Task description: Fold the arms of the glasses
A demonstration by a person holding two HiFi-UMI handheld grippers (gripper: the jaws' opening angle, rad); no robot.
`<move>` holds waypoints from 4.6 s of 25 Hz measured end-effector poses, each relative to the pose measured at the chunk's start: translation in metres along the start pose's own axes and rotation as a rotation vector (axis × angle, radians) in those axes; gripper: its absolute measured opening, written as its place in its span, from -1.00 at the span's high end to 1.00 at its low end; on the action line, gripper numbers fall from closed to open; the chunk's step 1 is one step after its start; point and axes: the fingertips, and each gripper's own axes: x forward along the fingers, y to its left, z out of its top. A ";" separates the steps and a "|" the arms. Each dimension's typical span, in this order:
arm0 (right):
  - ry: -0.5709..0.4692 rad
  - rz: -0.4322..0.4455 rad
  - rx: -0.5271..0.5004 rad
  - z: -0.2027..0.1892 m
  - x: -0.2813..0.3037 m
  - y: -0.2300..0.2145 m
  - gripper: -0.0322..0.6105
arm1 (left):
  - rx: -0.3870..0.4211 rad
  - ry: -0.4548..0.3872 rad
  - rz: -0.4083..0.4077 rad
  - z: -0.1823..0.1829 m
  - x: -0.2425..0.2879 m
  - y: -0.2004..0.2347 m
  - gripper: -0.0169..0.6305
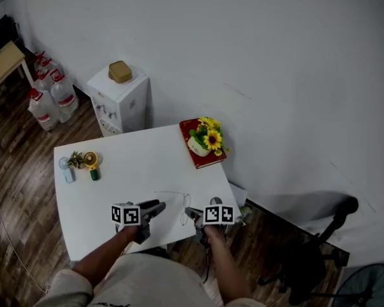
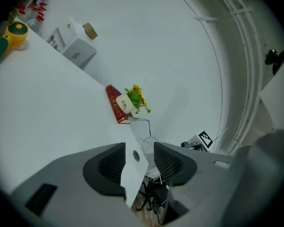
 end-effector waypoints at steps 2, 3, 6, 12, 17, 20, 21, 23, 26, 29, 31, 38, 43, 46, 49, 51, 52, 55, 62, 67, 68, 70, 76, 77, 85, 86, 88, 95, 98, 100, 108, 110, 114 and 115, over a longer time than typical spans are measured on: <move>0.006 0.005 -0.003 0.000 0.000 0.002 0.84 | 0.052 -0.010 0.021 0.009 -0.012 0.003 0.41; 0.009 0.006 -0.007 0.000 0.000 0.002 0.84 | 0.094 -0.018 0.041 0.014 -0.017 0.005 0.41; 0.016 0.010 -0.019 0.000 0.000 0.006 0.84 | 0.250 0.004 0.112 0.025 -0.028 0.011 0.41; 0.036 -0.001 -0.060 -0.002 0.002 0.007 0.84 | 0.661 0.130 0.206 0.036 -0.024 0.005 0.41; 0.037 0.013 -0.047 -0.002 0.000 0.009 0.84 | 0.812 0.207 0.206 0.033 -0.017 0.003 0.42; 0.033 0.019 -0.043 0.000 -0.003 0.009 0.84 | 0.832 0.207 0.206 0.033 -0.013 0.001 0.49; 0.032 0.018 -0.043 0.002 -0.003 0.008 0.84 | 0.844 0.207 0.203 0.033 -0.011 -0.001 0.54; 0.029 0.017 -0.036 0.003 -0.005 0.005 0.84 | 0.873 0.210 0.201 0.032 -0.007 -0.004 0.60; 0.007 0.012 -0.017 0.007 -0.009 -0.001 0.84 | 0.918 0.202 0.197 0.032 0.000 -0.009 0.81; -0.013 0.011 0.001 0.010 -0.010 -0.004 0.84 | 0.948 0.205 0.179 0.028 0.002 -0.016 0.85; -0.029 0.015 0.014 0.013 -0.012 -0.007 0.84 | 0.960 0.213 0.165 0.024 0.005 -0.021 0.86; -0.099 0.034 0.089 0.025 -0.014 -0.010 0.85 | 0.977 0.210 0.125 0.005 0.014 -0.039 0.90; -0.127 0.056 0.133 0.031 -0.017 -0.010 0.85 | 0.990 0.244 0.100 -0.020 0.023 -0.049 0.90; -0.136 0.061 0.141 0.031 -0.017 -0.008 0.85 | 0.994 0.270 0.085 -0.035 0.027 -0.051 0.90; -0.141 0.066 0.148 0.032 -0.016 -0.007 0.85 | 0.992 0.299 0.068 -0.047 0.032 -0.054 0.90; -0.142 0.071 0.154 0.031 -0.016 -0.007 0.85 | 0.991 0.320 0.061 -0.054 0.035 -0.054 0.90; -0.143 0.074 0.156 0.030 -0.016 -0.006 0.85 | 0.992 0.332 0.060 -0.058 0.036 -0.054 0.90; -0.143 0.083 0.160 0.028 -0.016 -0.003 0.85 | 1.003 0.366 0.055 -0.069 0.039 -0.053 0.90; -0.127 0.116 0.156 0.023 -0.015 0.006 0.85 | 0.998 0.429 0.012 -0.088 0.044 -0.054 0.89; -0.132 0.113 0.133 0.025 -0.012 0.010 0.84 | 0.965 0.430 0.013 -0.085 0.038 -0.055 0.86; -0.143 0.112 0.129 0.027 -0.012 0.010 0.85 | 0.959 0.424 0.014 -0.084 0.036 -0.055 0.83; -0.162 0.107 0.121 0.030 -0.012 0.010 0.84 | 0.944 0.413 0.012 -0.082 0.031 -0.053 0.76; -0.178 0.071 0.071 0.031 -0.010 0.009 0.84 | 0.894 0.360 0.063 -0.059 0.005 -0.035 0.70; -0.179 0.060 0.058 0.031 -0.009 0.008 0.84 | 0.883 0.342 0.088 -0.051 -0.001 -0.029 0.70; -0.186 0.007 -0.099 0.028 0.006 0.022 0.84 | 0.780 0.134 0.303 0.030 -0.055 0.010 0.71; -0.187 0.003 -0.131 0.026 0.009 0.026 0.84 | 0.771 0.114 0.318 0.036 -0.061 0.012 0.71; -0.192 -0.001 -0.187 0.022 0.015 0.033 0.85 | 0.763 0.087 0.357 0.048 -0.074 0.017 0.73; -0.348 0.023 -0.331 0.019 0.022 0.059 0.85 | 0.711 -0.055 0.426 0.075 -0.112 0.020 0.83; -0.402 0.021 -0.404 0.013 0.026 0.063 0.85 | 0.701 -0.114 0.455 0.081 -0.121 0.016 0.90; -0.432 0.026 -0.438 0.014 0.027 0.067 0.85 | 0.685 -0.150 0.469 0.086 -0.125 0.014 0.92; -0.527 0.015 -0.496 0.031 0.016 0.080 0.86 | 0.653 -0.232 0.463 0.100 -0.134 0.003 0.93; -0.536 0.012 -0.499 0.036 0.014 0.081 0.86 | 0.650 -0.236 0.464 0.102 -0.135 0.003 0.93; -0.552 0.008 -0.506 0.047 0.010 0.083 0.85 | 0.652 -0.230 0.471 0.106 -0.133 0.007 0.93; -0.555 0.008 -0.507 0.049 0.010 0.084 0.86 | 0.655 -0.229 0.472 0.106 -0.132 0.008 0.93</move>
